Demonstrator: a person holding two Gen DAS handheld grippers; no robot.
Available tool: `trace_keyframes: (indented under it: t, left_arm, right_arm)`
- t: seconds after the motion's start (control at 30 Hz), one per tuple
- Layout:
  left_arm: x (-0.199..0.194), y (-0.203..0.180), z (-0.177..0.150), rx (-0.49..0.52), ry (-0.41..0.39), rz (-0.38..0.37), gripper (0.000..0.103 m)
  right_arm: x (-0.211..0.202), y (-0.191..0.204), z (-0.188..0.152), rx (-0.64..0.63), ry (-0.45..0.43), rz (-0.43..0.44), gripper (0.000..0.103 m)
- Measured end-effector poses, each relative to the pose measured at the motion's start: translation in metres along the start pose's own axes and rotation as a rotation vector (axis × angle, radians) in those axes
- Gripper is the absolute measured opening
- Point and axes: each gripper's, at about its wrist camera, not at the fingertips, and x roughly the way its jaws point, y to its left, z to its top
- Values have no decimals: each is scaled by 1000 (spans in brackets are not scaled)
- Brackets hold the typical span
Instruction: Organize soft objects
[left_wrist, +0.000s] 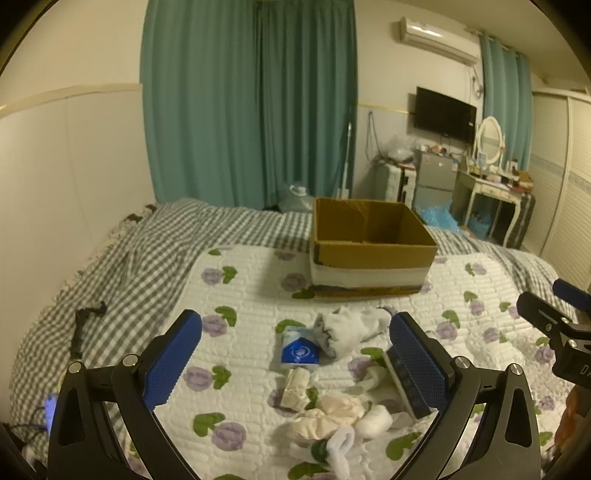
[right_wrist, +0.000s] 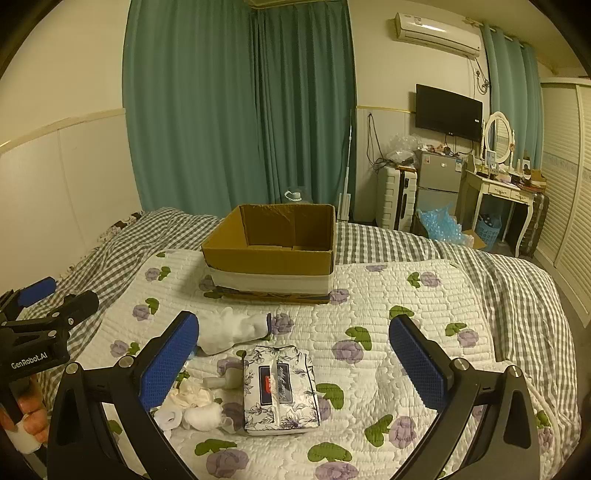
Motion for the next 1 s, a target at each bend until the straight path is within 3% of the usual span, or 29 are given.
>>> trace_keyframes:
  t: [1.0]
  left_arm:
    - [3,-1,-3,3,1,-1,103]
  right_arm:
    - [14,3,-3,-6,27,18,103]
